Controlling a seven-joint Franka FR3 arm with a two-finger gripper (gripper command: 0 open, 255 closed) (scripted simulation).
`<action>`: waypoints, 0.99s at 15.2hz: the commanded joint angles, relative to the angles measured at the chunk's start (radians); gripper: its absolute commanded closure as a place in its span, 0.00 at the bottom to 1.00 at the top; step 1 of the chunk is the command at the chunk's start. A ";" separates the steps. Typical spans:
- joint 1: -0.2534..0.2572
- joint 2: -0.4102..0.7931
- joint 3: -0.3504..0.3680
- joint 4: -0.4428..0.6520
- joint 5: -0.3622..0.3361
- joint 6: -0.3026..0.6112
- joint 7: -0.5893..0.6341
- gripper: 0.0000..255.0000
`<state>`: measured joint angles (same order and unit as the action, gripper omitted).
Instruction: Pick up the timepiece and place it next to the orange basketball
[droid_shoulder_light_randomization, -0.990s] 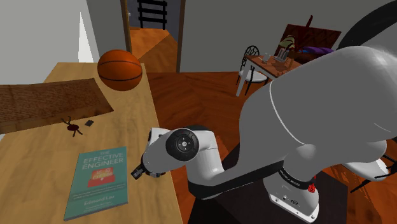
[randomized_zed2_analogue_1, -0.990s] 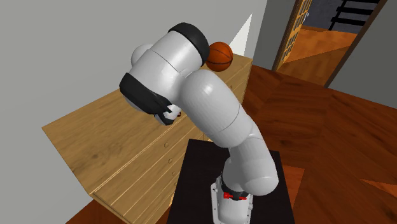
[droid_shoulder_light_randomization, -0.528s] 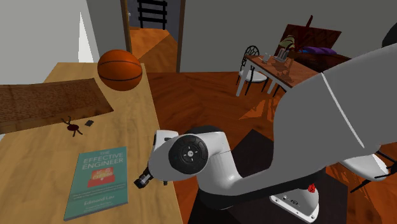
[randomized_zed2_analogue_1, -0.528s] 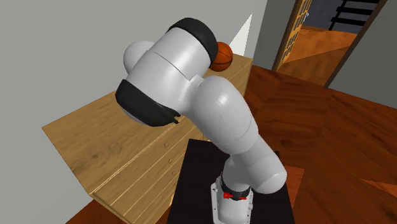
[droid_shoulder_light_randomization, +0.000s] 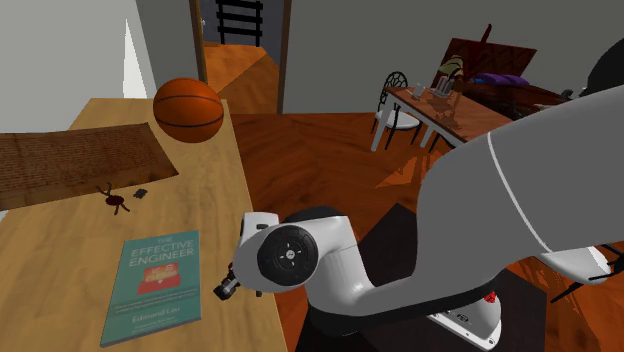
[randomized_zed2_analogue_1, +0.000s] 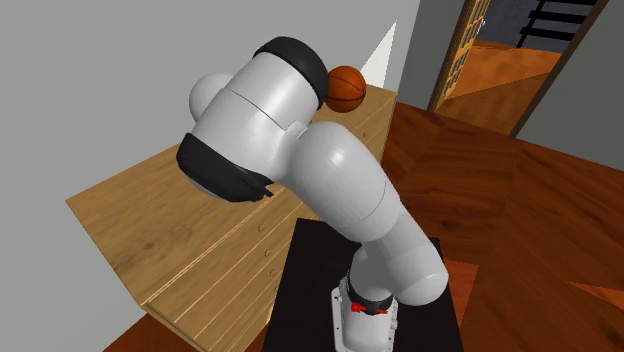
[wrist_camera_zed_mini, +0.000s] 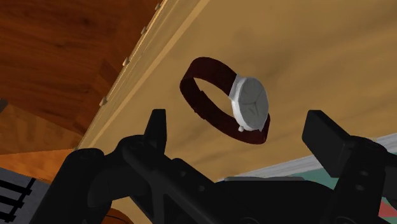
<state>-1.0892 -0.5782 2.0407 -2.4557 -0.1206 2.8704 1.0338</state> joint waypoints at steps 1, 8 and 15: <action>-0.026 -0.011 0.021 0.001 0.005 0.017 -0.003 0.00; -0.025 -0.011 0.021 0.001 0.005 0.017 -0.003 0.00; -0.035 -0.016 0.030 0.002 0.007 0.023 -0.002 1.00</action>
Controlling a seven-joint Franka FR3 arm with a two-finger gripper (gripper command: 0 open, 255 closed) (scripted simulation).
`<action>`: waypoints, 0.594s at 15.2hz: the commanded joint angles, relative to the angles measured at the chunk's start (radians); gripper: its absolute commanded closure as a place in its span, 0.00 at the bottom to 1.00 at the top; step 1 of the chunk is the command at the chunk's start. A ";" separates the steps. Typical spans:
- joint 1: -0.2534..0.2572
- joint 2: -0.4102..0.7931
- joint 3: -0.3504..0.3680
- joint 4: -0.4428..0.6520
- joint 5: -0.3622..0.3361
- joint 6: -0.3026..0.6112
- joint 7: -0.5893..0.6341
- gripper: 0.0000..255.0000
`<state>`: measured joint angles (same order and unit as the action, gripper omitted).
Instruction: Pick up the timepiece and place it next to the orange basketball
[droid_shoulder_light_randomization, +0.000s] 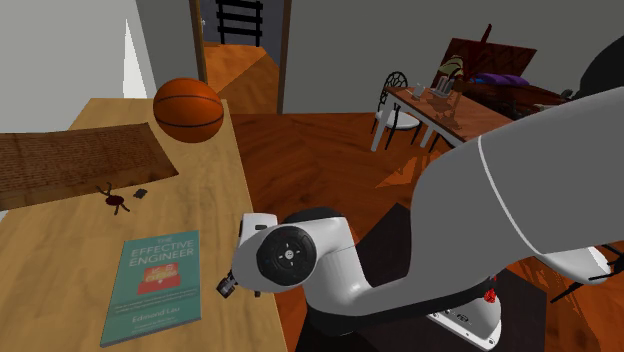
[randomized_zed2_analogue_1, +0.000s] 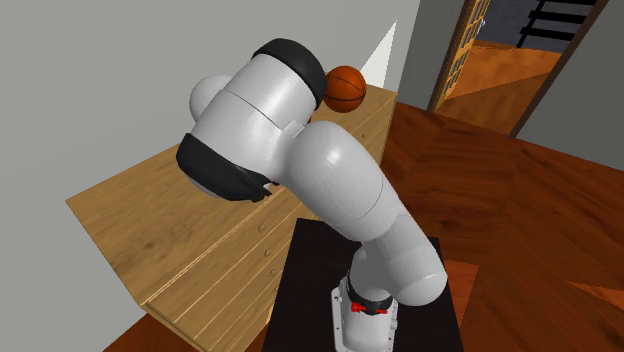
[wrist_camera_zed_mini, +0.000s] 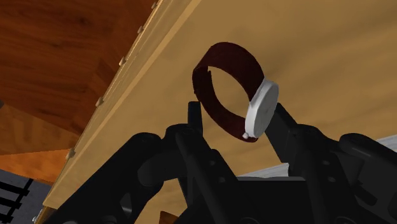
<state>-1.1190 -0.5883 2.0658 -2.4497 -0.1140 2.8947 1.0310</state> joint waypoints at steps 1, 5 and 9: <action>-0.004 -0.005 0.004 -0.006 0.000 -0.001 0.000 1.00; 0.037 0.020 -0.042 -0.009 -0.012 -0.030 -0.004 1.00; 0.107 0.060 -0.122 -0.013 -0.035 -0.075 -0.011 1.00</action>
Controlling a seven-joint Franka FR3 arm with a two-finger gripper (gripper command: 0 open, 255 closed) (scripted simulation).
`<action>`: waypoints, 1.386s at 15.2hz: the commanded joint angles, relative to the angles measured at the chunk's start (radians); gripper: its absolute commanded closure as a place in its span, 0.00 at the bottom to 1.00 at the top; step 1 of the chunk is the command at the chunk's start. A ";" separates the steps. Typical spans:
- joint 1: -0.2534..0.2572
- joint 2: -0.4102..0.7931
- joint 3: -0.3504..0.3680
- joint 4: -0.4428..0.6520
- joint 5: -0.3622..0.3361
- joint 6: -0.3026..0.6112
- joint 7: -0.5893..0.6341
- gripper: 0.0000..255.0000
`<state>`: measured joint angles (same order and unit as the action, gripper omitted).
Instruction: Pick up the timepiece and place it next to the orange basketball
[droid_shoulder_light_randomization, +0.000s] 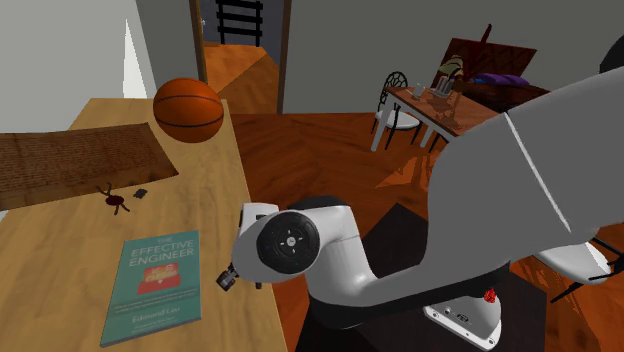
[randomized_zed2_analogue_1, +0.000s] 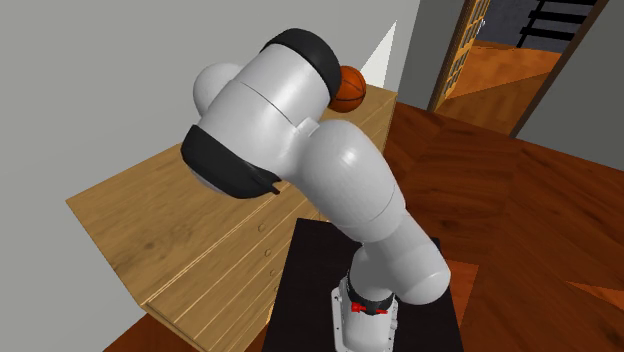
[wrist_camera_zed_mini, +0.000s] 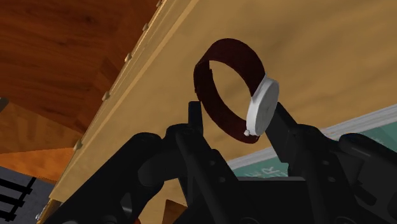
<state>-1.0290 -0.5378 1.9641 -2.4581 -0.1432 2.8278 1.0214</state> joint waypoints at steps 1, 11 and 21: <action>0.036 0.019 -0.042 -0.005 -0.012 -0.020 -0.003 1.00; 0.249 0.101 -0.277 0.003 -0.065 -0.143 -0.023 1.00; 0.491 0.131 -0.535 0.032 -0.067 -0.267 -0.076 1.00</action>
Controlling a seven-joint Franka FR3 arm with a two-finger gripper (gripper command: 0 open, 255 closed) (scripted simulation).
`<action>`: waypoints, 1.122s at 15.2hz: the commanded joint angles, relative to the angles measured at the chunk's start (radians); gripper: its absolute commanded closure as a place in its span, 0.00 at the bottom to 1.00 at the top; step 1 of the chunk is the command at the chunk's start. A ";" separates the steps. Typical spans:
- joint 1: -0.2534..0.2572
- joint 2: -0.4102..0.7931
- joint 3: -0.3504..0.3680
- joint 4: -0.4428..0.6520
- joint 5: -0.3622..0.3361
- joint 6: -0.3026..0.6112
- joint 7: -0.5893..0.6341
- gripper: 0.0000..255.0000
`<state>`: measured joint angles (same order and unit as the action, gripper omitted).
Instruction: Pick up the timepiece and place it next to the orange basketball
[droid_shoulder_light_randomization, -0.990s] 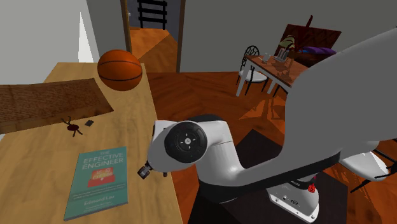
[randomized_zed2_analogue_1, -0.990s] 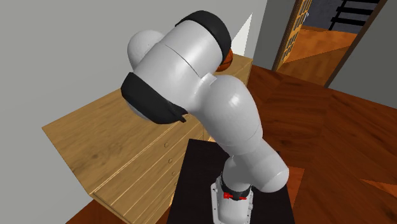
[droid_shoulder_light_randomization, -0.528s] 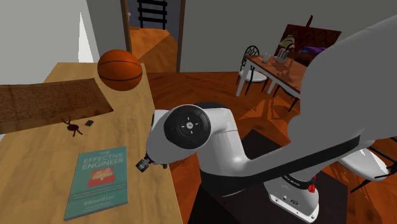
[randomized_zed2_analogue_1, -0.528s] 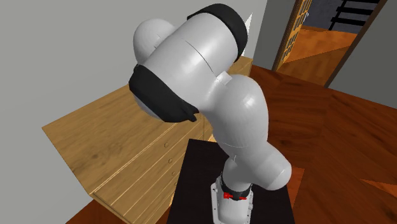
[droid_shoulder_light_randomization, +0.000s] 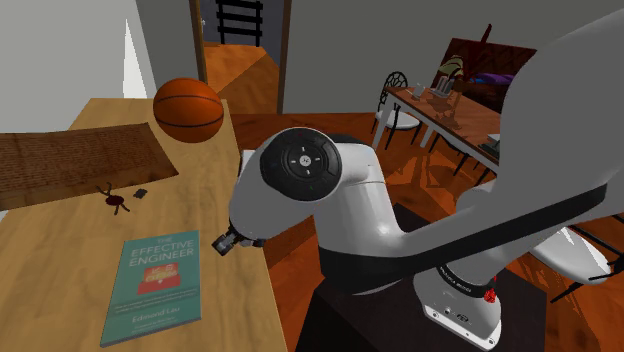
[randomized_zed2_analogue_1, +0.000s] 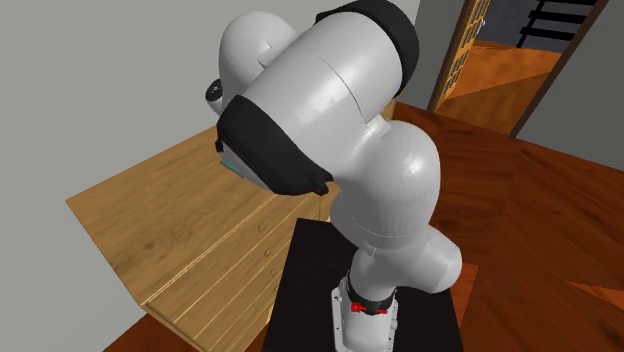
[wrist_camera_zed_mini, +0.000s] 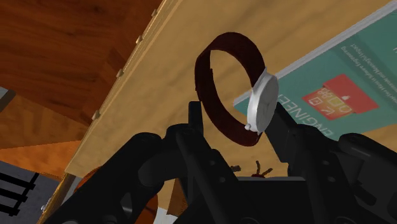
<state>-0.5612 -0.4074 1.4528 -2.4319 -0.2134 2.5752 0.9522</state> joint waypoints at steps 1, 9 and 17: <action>0.046 -0.001 -0.048 0.009 0.007 -0.027 -0.015 1.00; 0.191 -0.025 -0.208 0.048 0.052 -0.122 -0.088 1.00; 0.281 -0.059 -0.319 0.101 0.094 -0.218 -0.159 1.00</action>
<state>-0.2977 -0.4582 1.1539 -2.3358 -0.1278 2.3713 0.8059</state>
